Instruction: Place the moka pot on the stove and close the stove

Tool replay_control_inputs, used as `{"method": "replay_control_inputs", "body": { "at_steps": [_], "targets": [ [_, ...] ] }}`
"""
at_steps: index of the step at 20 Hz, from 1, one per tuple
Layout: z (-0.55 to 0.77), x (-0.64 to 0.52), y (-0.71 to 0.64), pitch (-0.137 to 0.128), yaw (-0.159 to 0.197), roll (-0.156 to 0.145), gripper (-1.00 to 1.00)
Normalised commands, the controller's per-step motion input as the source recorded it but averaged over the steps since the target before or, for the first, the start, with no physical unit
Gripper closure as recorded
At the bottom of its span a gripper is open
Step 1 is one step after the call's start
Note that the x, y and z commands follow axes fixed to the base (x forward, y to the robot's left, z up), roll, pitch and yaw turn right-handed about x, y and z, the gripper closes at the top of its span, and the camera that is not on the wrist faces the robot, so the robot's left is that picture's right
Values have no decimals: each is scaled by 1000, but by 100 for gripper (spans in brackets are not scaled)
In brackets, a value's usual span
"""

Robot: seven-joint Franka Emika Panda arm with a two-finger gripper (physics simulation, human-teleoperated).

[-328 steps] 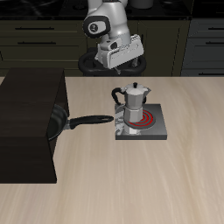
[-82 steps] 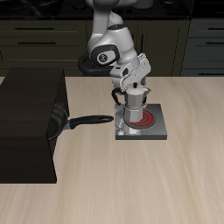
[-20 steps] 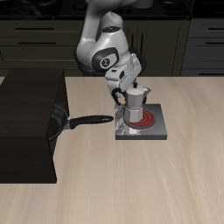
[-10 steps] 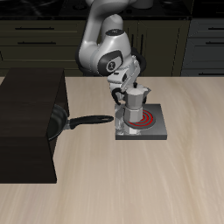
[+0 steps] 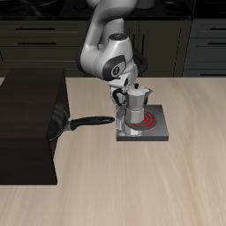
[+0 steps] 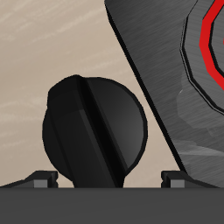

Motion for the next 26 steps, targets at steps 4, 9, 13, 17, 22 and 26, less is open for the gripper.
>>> {"method": "replay_control_inputs", "body": {
  "at_steps": [4, 9, 13, 17, 22, 26],
  "targets": [
    [-215, -8, -56, 30, 42, -30, -100],
    [-16, -1, 45, 4, 17, 22, -100],
    [102, 101, 71, -21, -14, 32, 100],
    [59, 20, 77, -10, -7, 28, 100],
    [19, -12, 22, -5, -27, 13, 100],
    [-33, -17, -53, 7, -40, 1, 100]
  ]
}}
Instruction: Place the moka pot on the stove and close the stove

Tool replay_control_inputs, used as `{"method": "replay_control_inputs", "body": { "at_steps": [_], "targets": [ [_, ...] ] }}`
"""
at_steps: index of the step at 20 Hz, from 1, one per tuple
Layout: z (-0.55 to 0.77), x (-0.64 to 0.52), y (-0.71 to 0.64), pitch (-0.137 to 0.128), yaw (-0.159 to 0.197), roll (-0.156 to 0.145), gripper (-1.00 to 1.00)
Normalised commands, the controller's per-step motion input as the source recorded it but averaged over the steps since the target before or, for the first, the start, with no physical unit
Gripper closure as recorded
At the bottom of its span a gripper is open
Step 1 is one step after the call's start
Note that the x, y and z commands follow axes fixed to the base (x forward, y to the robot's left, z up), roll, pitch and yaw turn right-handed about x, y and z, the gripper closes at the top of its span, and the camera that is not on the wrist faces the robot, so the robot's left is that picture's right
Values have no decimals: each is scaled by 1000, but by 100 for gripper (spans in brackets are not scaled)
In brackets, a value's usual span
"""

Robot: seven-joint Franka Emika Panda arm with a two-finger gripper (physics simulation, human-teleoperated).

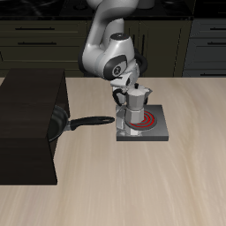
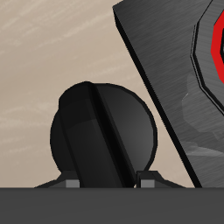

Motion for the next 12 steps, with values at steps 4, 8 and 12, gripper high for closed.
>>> {"method": "replay_control_inputs", "body": {
  "at_steps": [4, 8, 12],
  "targets": [
    [50, -21, 57, -30, -71, 0, 100],
    [59, 37, 160, -38, -92, 10, 100],
    [30, 73, 131, -33, -87, 9, 100]
  ]
}}
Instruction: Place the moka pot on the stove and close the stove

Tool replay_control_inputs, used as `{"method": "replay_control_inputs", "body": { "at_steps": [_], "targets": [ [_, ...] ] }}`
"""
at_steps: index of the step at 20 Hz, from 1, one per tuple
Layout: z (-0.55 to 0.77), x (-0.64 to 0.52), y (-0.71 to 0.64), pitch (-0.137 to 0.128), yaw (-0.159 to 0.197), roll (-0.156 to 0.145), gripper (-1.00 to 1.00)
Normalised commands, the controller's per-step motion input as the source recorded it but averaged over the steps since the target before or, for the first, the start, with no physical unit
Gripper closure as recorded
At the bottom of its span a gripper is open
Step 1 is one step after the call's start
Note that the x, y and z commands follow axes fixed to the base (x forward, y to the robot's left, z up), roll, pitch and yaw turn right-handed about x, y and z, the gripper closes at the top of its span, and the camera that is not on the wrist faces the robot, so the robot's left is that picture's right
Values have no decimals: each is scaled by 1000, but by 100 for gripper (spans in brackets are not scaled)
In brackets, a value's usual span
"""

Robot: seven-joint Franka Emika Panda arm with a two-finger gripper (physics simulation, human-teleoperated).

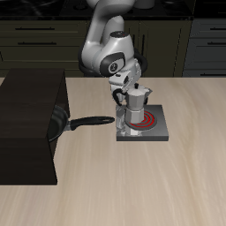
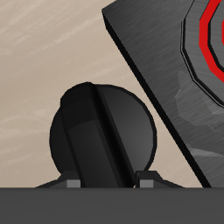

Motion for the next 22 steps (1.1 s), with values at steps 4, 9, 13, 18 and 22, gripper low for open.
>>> {"method": "replay_control_inputs", "body": {
  "at_steps": [4, 9, 13, 18, 22],
  "targets": [
    [72, 92, 155, -36, -106, 25, 100],
    [-7, 66, 192, -23, -99, 28, 100],
    [-48, 35, 110, 0, -52, 17, 100],
    [7, 31, 163, -14, -73, 21, 100],
    [27, 91, 212, -23, -105, 18, 100]
  ]
}}
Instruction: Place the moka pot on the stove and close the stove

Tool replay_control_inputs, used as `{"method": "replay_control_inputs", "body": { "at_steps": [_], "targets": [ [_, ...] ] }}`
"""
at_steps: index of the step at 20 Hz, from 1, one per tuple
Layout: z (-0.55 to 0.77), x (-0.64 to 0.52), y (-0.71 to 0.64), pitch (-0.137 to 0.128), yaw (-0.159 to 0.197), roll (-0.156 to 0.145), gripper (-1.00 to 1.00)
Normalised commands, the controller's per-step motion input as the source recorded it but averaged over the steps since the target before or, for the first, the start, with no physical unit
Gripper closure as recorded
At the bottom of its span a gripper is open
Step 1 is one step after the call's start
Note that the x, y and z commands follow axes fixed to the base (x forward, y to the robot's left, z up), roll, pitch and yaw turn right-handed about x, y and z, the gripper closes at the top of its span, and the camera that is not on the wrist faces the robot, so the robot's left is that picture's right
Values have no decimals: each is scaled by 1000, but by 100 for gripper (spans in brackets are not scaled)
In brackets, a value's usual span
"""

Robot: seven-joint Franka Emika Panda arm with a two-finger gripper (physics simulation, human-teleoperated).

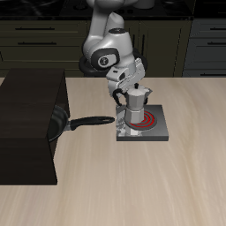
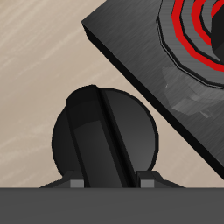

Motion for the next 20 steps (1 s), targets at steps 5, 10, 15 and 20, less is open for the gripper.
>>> {"method": "replay_control_inputs", "body": {
  "at_steps": [5, 10, 15, 20],
  "targets": [
    [46, 110, 192, -34, -106, 8, 100],
    [68, 121, 273, -21, -122, 13, 100],
    [161, 111, 386, -21, -166, 26, 100],
    [177, -19, 402, -29, -121, 45, 100]
  ]
}}
